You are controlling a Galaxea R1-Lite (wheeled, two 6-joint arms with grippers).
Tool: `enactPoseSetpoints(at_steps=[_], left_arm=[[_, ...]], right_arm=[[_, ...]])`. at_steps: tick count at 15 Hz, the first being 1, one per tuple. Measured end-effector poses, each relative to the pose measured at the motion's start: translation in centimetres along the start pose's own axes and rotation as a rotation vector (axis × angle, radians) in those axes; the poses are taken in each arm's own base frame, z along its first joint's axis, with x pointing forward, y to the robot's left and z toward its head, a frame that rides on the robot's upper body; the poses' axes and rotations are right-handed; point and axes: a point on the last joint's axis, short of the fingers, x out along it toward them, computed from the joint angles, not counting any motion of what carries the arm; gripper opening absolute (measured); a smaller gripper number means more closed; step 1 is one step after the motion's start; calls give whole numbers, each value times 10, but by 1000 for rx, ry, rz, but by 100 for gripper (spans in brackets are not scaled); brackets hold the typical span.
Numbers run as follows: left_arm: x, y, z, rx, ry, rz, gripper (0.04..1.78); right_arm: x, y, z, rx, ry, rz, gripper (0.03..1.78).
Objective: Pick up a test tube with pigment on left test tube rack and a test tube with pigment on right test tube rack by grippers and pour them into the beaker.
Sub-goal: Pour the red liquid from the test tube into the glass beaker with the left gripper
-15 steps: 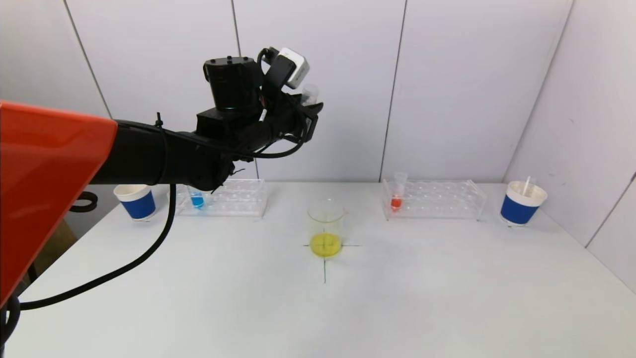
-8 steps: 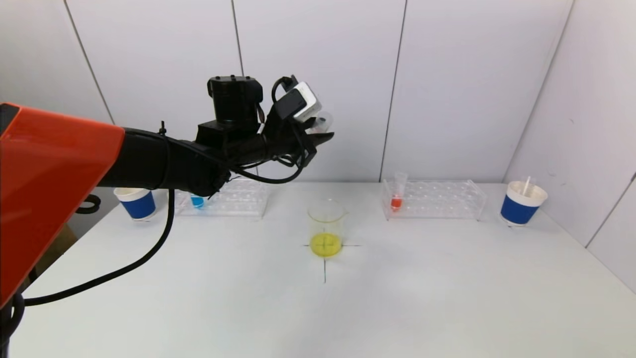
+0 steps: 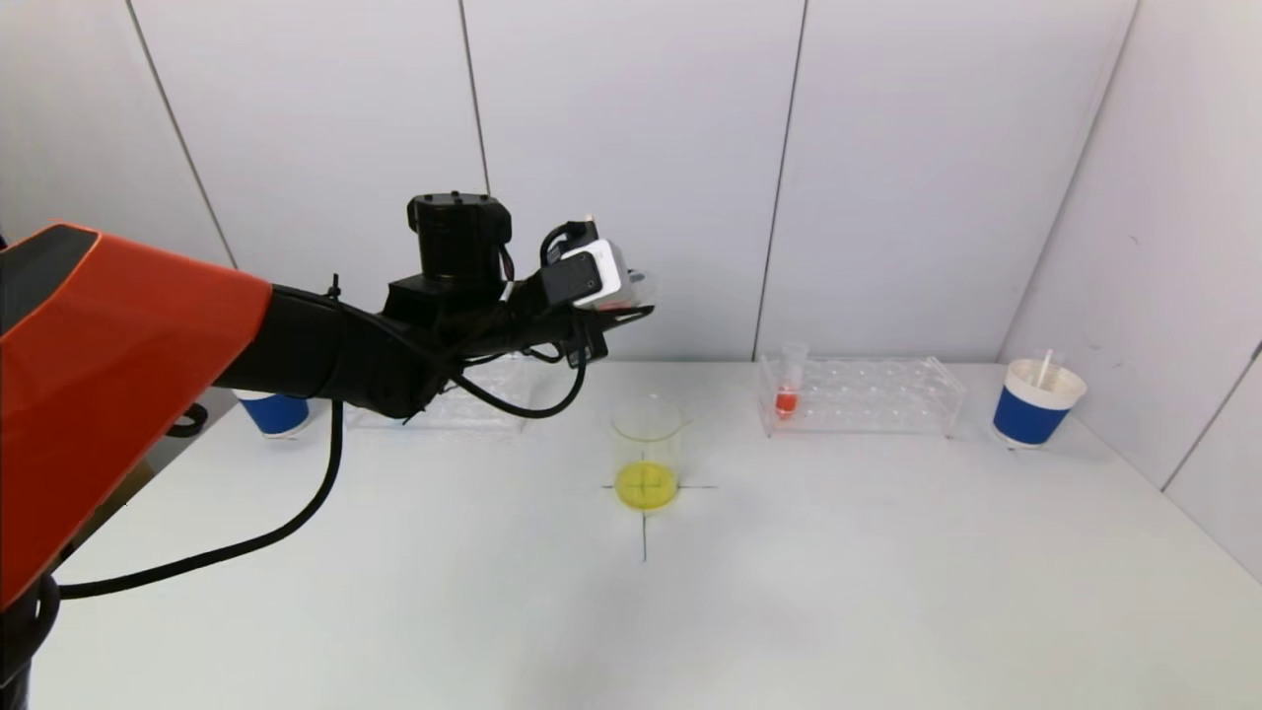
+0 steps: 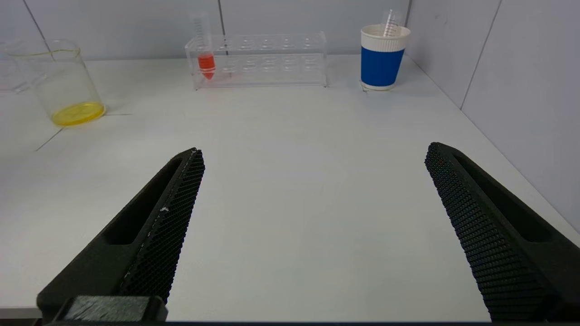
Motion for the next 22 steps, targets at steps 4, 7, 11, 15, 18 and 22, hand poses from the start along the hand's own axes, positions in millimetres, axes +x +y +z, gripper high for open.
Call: enactPoseSetpoints(at_steps=[4, 7, 11, 15, 18, 22], left_arm=[[1, -9, -10, 133, -14, -34, 46], [0, -11, -21, 235, -17, -50, 46], [-2, -10, -31, 337, -23, -54, 46], [2, -8, -37, 417, -72, 16, 46], [5, -15, -46, 449, -71, 3, 46], [6, -25, -52, 475, -82, -21, 46]], right_arm=[[0, 0, 0, 0, 0, 0, 177], [0, 0, 0, 0, 0, 0, 177], [0, 0, 0, 0, 0, 0, 177], [0, 0, 0, 0, 0, 0, 177], [0, 0, 0, 0, 0, 0, 177], [0, 0, 0, 0, 0, 0, 177]])
